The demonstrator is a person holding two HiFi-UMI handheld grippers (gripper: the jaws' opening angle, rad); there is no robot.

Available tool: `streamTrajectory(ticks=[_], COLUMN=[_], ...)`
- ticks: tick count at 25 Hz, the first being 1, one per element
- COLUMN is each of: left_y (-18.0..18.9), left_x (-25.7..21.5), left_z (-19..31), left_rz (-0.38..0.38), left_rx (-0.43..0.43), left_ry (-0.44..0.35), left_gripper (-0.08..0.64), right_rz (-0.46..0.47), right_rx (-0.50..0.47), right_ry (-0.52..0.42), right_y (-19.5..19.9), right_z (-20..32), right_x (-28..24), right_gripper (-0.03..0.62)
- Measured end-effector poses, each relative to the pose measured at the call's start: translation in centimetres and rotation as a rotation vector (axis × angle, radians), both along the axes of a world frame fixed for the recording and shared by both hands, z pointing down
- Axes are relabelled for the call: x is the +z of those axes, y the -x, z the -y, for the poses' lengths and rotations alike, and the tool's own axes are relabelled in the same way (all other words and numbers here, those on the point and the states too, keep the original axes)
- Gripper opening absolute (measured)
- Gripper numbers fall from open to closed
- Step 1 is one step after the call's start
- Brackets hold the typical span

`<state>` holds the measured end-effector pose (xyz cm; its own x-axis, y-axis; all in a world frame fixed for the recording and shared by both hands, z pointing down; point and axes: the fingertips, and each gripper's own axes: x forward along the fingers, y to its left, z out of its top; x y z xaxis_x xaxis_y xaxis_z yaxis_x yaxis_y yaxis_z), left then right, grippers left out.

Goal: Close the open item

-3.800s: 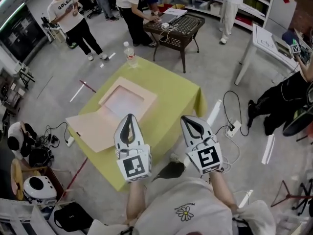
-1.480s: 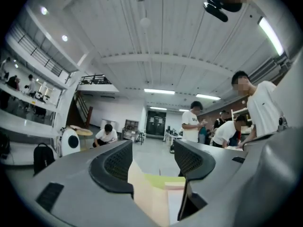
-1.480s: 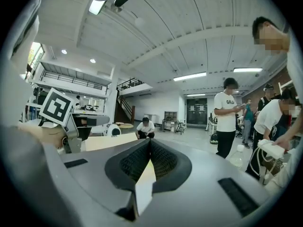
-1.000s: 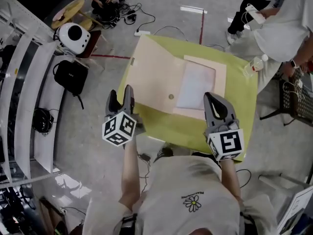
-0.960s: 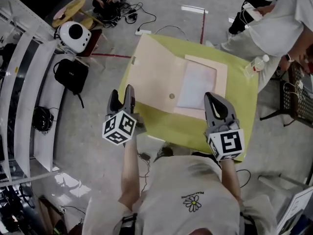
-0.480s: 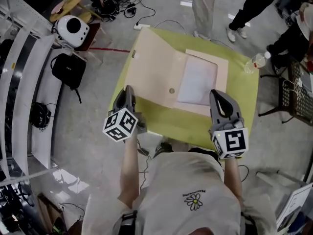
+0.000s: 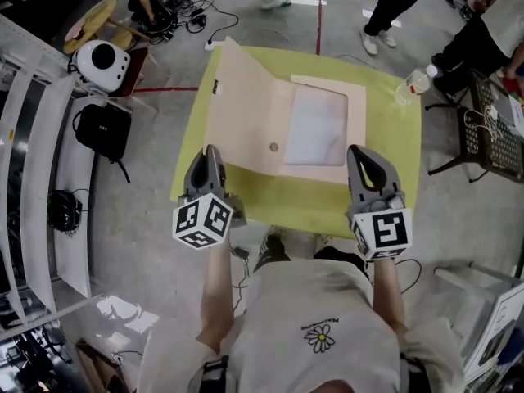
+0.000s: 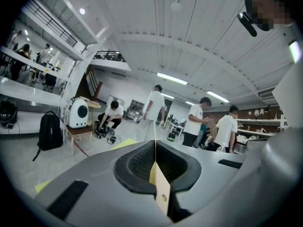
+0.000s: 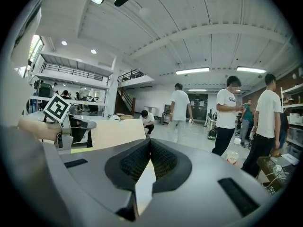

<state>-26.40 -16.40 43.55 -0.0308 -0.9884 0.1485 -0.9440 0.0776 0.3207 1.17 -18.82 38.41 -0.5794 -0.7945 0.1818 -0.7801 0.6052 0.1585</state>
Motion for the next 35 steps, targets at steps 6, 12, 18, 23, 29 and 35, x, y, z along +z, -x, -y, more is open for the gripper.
streamTrajectory(ticks=[6,12,18,23,29,35], left_y=[-6.5,-12.9,-17.9,-22.1,-26.2,-31.6], left_x=[-2.1,-2.6,-2.5,-1.7,0.2,3.7], left_z=[-0.9,-2.1,-2.2,-1.7,-0.9,0.4], left_rz=[0.158,0.268,0.364,0.423,0.522,0.566], left_rx=[0.033,0.062,0.113,0.172,0.244,0.346], left_ry=[-0.051,-0.066,-0.073,-0.067,-0.035,0.002], left_gripper=[0.015,0.017,0.017,0.017,0.018,0.018], right_rz=[0.034,0.047,0.044,-0.006,-0.014,-0.027], right_rx=[-0.021,0.034,0.068,0.084,0.099,0.111], right_ry=[-0.018,-0.006,0.019,0.104,0.154,0.184], right_y=[-4.6,-11.2,-14.6,-16.4,-17.6,-19.3], right_z=[-3.6,-5.4,-5.6,-5.6,-5.8,-4.9], right_x=[-0.4,0.4,1.8,5.9,8.1,9.2], right_gripper=[0.014,0.014,0.014,0.014,0.014,0.014])
